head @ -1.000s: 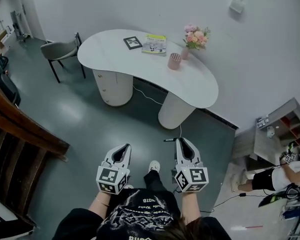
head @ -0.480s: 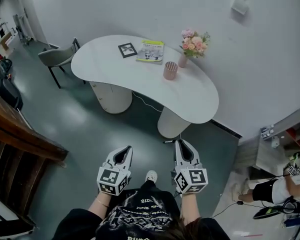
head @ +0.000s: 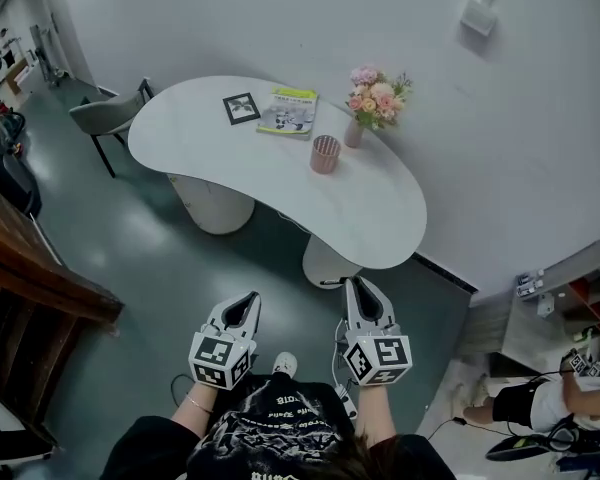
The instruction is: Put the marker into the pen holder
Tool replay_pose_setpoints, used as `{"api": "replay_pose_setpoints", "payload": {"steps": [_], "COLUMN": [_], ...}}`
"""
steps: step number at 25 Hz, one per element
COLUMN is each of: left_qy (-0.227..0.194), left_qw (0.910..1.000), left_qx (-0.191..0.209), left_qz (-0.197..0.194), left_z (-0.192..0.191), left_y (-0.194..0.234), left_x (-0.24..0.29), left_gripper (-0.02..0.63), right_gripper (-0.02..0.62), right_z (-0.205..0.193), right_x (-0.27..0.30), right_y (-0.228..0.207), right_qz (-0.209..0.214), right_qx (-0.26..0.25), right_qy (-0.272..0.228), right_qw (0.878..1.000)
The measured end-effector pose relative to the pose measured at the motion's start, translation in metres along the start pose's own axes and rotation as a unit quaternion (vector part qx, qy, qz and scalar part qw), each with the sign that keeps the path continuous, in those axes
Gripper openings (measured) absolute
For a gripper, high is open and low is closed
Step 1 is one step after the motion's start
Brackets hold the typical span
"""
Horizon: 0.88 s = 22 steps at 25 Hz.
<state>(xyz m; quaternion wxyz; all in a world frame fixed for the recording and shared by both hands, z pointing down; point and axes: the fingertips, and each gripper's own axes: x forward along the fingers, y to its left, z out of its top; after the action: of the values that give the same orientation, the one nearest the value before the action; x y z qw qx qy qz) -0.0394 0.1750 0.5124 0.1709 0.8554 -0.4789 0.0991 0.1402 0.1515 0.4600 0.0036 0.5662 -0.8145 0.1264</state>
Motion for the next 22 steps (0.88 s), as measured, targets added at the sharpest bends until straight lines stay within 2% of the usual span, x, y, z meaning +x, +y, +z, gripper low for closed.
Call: {"api": "replay_pose_setpoints", "payload": {"steps": [6, 14, 22], "left_qy": [-0.003, 0.015, 0.017], "left_qw": [0.9999, 0.9999, 0.9993], "left_qx": [-0.004, 0.006, 0.018], "left_qz": [0.016, 0.002, -0.028], "left_z": [0.004, 0.002, 0.018], "left_y": [-0.006, -0.010, -0.008], "left_x": [0.018, 0.041, 0.095], "left_gripper": [0.025, 0.025, 0.025], "right_gripper": [0.066, 0.066, 0.066], "right_z": [0.004, 0.001, 0.007], "right_x": [0.005, 0.012, 0.040], "right_y": [-0.018, -0.029, -0.058], "right_qz": [0.006, 0.000, -0.022], "right_qx": [0.003, 0.030, 0.028], "right_qy": [0.001, -0.005, -0.004], "right_qw": [1.000, 1.000, 0.999]}}
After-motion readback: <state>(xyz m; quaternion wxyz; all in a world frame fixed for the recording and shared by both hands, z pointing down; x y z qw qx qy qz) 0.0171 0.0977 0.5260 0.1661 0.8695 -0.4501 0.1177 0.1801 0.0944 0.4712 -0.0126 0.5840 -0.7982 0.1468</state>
